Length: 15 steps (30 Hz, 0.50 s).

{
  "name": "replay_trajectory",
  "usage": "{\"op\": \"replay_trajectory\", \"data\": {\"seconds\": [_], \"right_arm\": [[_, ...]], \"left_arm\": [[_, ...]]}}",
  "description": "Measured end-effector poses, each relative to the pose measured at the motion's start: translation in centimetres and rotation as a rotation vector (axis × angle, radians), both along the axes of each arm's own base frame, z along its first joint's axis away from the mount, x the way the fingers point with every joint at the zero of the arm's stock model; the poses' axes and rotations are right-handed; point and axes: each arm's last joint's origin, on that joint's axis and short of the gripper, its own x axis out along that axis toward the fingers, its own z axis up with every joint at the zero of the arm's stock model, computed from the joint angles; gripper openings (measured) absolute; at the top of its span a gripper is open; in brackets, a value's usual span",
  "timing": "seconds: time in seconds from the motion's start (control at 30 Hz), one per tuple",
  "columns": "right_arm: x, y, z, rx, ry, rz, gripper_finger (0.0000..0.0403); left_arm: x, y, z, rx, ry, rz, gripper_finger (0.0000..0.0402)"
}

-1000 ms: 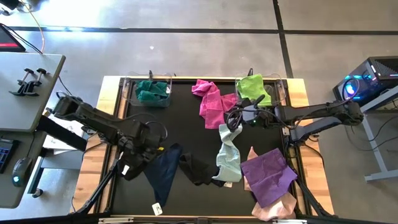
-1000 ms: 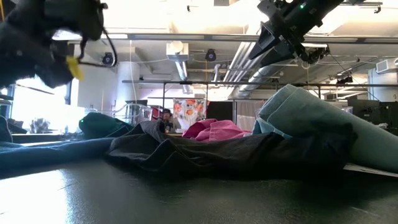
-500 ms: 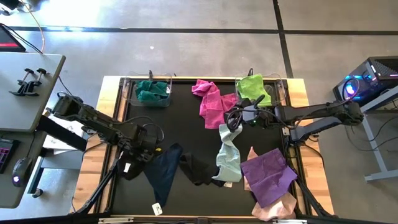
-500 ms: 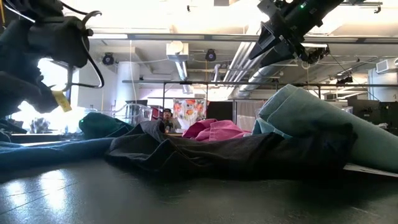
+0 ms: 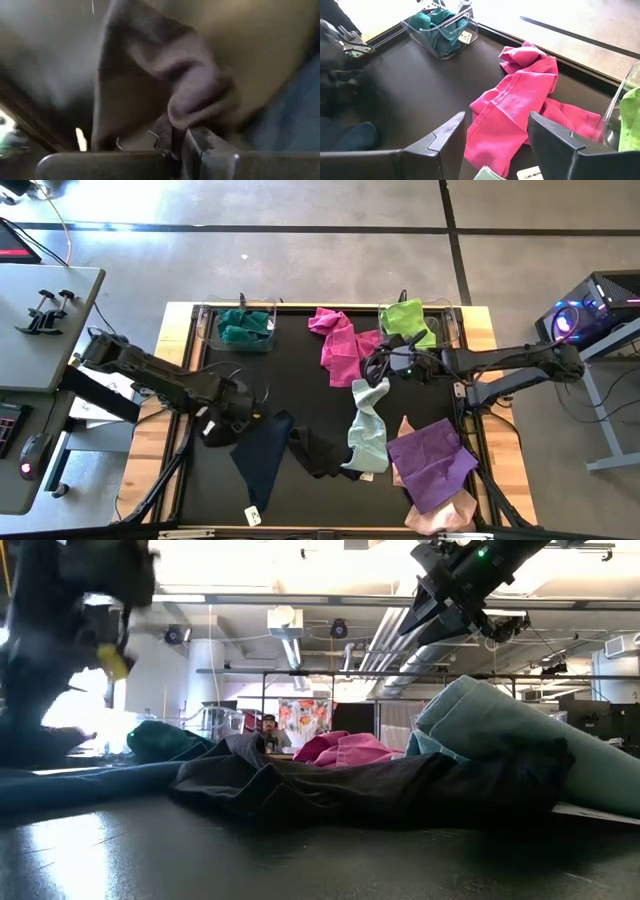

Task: Sort towels by color in basket
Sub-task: Put the left black kitchen towel into the left transparent bin

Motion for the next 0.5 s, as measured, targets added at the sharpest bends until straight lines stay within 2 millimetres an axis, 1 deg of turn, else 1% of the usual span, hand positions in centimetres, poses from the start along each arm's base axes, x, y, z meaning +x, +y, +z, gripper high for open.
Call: {"op": "replay_trajectory", "data": {"seconds": [0.1, 0.3, 0.37, 0.5], "right_arm": [[0.0, -0.2, 0.0, -0.001, -0.001, -0.008, 0.0201], [0.0, -0.3, 0.0, 0.002, -0.008, -0.013, 0.0201], [0.0, -0.3, 0.0, 0.013, -0.017, -0.021, 0.0201], [0.1, -0.2, 0.0, 0.038, -0.025, -0.012, 0.0201]], "left_arm": [[1.2, 0.1, 3.2, 0.098, -0.078, -0.024, 0.0004], [3.5, 0.6, 10.7, 0.381, -0.337, -0.010, 0.0001], [4.0, 1.1, 13.1, 0.533, -0.432, -0.010, 0.0001], [5.0, 2.5, 17.1, 0.944, -0.575, 0.039, 0.0001]]}}
